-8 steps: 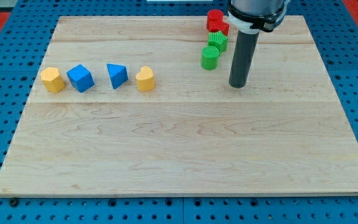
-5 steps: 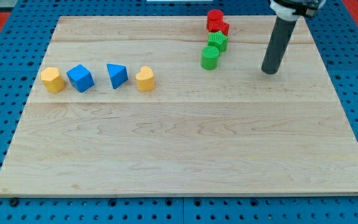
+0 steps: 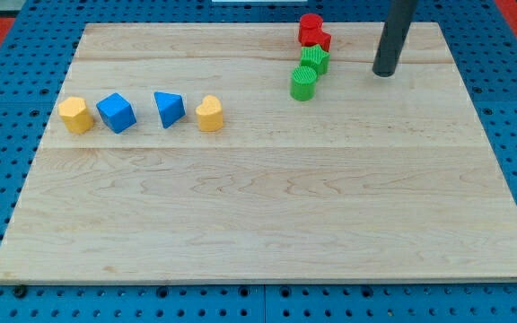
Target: Separate green star from green circle
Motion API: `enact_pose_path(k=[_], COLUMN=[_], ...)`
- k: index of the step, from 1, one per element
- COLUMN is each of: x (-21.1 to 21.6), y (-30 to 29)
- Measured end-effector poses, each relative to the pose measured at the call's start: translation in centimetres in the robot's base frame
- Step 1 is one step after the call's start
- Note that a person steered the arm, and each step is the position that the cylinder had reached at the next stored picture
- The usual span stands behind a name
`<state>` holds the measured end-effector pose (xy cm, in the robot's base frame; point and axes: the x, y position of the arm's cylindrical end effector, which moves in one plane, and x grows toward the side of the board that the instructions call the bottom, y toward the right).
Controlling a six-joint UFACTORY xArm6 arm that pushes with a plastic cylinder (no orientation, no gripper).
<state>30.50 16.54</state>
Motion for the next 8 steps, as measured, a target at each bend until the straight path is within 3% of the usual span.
enact_pose_path(k=[3, 5, 8], x=[-1.1, -2.7, -6.8], y=[-5.3, -14.0, -15.6])
